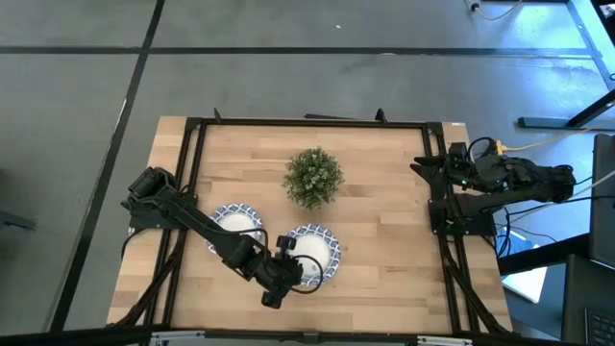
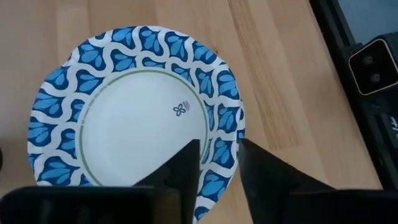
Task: Nest bowls inside each other
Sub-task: Stack the white bowl on top of the other white bowl
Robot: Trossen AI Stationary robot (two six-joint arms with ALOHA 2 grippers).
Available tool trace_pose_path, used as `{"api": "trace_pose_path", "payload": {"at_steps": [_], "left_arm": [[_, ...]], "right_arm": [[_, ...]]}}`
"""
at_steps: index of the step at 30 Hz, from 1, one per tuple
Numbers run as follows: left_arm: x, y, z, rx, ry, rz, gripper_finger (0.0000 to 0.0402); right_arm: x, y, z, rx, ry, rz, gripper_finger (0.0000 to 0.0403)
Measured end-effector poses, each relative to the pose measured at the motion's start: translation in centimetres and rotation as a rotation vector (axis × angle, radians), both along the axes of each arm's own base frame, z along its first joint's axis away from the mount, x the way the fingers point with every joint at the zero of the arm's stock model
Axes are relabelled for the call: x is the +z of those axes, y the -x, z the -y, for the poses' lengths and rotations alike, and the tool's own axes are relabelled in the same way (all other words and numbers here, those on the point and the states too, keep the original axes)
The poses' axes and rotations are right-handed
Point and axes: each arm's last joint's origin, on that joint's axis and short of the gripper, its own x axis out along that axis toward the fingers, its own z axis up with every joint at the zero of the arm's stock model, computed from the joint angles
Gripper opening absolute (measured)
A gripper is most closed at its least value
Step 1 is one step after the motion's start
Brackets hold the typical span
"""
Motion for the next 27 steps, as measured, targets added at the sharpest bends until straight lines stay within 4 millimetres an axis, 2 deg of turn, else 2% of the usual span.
{"api": "trace_pose_path", "payload": {"at_steps": [5,10,16,21,24,27], "left_arm": [[-0.3,0.4,-0.2,-0.026,-0.050,-0.044,0.0143],[-0.4,1.6,-1.1,-0.006,-0.146,-0.139,0.0147],[2.2,3.5,-2.5,0.088,-0.194,-0.108,0.0148],[4.3,6.3,-4.2,0.152,-0.116,-0.038,0.0149],[4.5,8.3,-5.4,0.229,-0.056,-0.023,0.0149],[3.7,10.3,-6.4,0.318,0.005,-0.025,0.0149]], "right_arm": [[0.0,0.0,0.0,0.000,0.002,-0.001,0.0170],[0.0,0.0,0.0,0.000,0.003,-0.001,0.0170],[-0.1,0.0,0.0,0.008,0.026,-0.019,0.0170],[-0.1,0.0,0.0,0.015,0.050,-0.032,0.0170],[-0.1,0.0,0.0,0.016,0.054,-0.034,0.0170],[-0.1,0.0,0.0,0.021,0.069,-0.041,0.0170]]}}
